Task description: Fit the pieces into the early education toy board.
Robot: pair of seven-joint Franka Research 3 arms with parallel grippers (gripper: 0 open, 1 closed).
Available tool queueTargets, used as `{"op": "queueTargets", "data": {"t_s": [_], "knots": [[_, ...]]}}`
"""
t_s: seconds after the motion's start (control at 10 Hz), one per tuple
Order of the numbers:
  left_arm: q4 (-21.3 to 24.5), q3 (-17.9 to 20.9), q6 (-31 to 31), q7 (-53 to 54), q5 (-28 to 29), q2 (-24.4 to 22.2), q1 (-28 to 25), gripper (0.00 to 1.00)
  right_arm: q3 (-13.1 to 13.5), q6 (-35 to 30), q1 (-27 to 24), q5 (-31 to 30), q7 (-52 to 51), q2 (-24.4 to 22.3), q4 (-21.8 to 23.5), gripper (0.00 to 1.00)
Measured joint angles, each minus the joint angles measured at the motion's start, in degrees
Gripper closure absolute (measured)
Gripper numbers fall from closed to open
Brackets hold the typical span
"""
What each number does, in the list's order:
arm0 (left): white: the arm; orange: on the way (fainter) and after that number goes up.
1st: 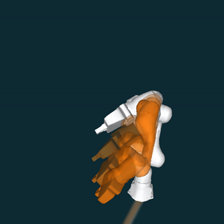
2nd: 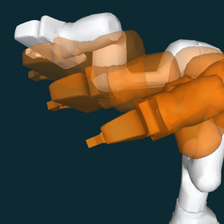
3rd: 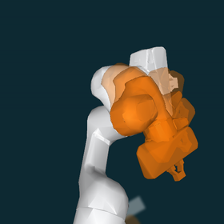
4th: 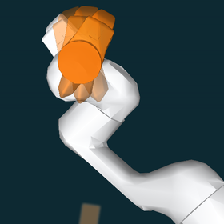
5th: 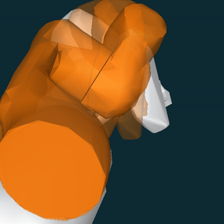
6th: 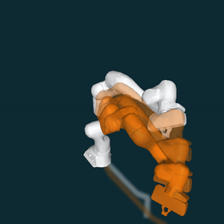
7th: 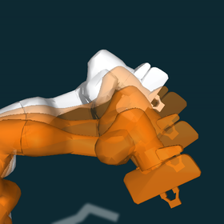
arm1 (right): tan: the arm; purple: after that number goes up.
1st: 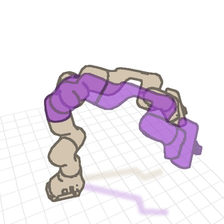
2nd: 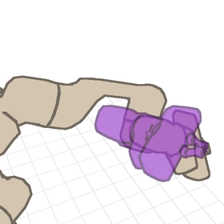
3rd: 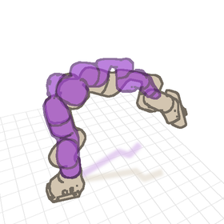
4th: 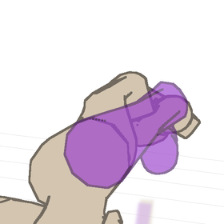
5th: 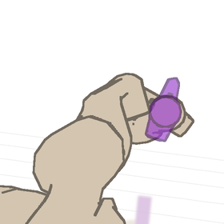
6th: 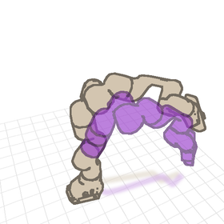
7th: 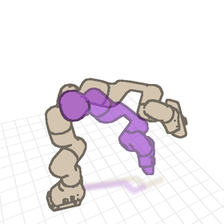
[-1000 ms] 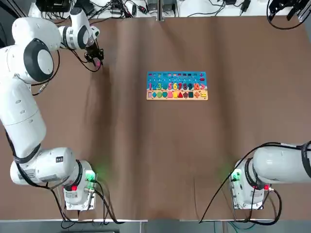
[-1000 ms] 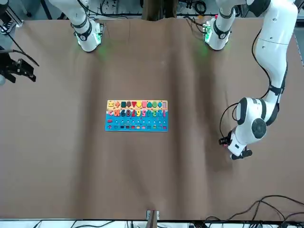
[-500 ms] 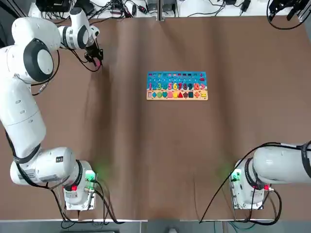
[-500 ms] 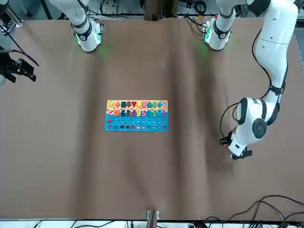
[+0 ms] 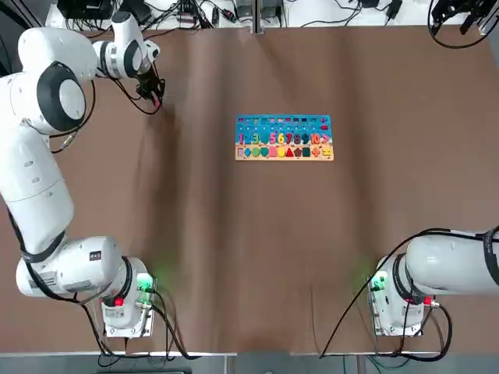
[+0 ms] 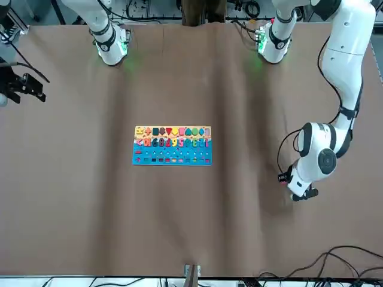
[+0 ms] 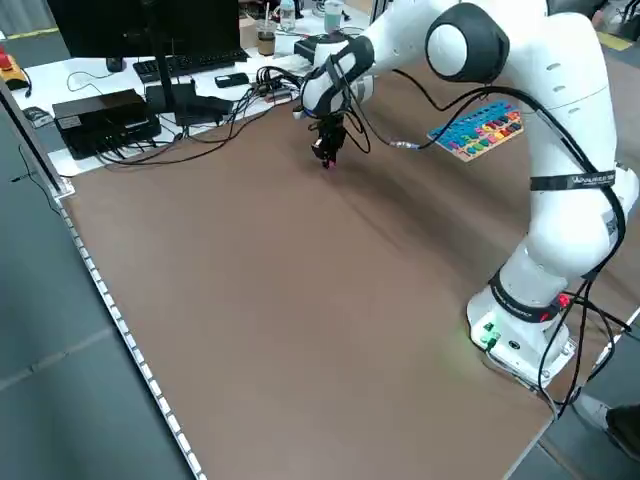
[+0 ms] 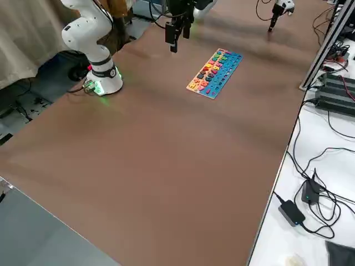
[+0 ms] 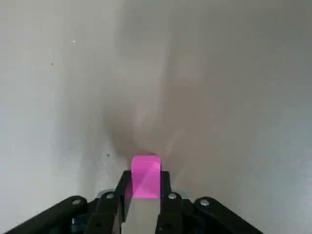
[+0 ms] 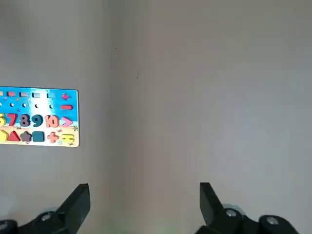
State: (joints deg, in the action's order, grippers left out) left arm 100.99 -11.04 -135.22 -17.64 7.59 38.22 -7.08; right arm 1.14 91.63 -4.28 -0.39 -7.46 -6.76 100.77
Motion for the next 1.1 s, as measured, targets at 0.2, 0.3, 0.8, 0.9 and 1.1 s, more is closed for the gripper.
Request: {"op": "queueTargets", "data": {"t_s": [0.2, 0.3, 0.8, 0.9, 1.1], "knots": [[0.41, -0.08, 0.06, 0.00, 0.00, -1.19, 0.06, 0.74, 0.01, -0.01, 0.00, 0.01, 0.00, 0.01, 0.00, 0.01], [1.15, -0.29, 0.07, -0.02, 0.00, -2.13, 0.14, 0.74, 0.01, -0.02, 0.00, 0.01, 0.00, 0.02, 0.00, 0.01], [8.23, -5.33, 0.07, -9.57, 0.00, -8.70, 6.88, 0.74, 0.10, -0.04, -0.05, 0.05, 0.00, 0.17, 0.00, 0.01], [8.52, -5.34, 0.06, -13.24, 0.01, -9.09, 10.93, 0.74, 0.10, -0.04, -0.06, 0.06, 0.00, 0.19, 0.00, 0.01], [8.64, -5.32, 0.06, -19.97, 0.05, -9.48, 18.12, 0.74, 0.10, -0.04, -0.08, 0.07, 0.00, 0.20, 0.00, 0.01]]}}
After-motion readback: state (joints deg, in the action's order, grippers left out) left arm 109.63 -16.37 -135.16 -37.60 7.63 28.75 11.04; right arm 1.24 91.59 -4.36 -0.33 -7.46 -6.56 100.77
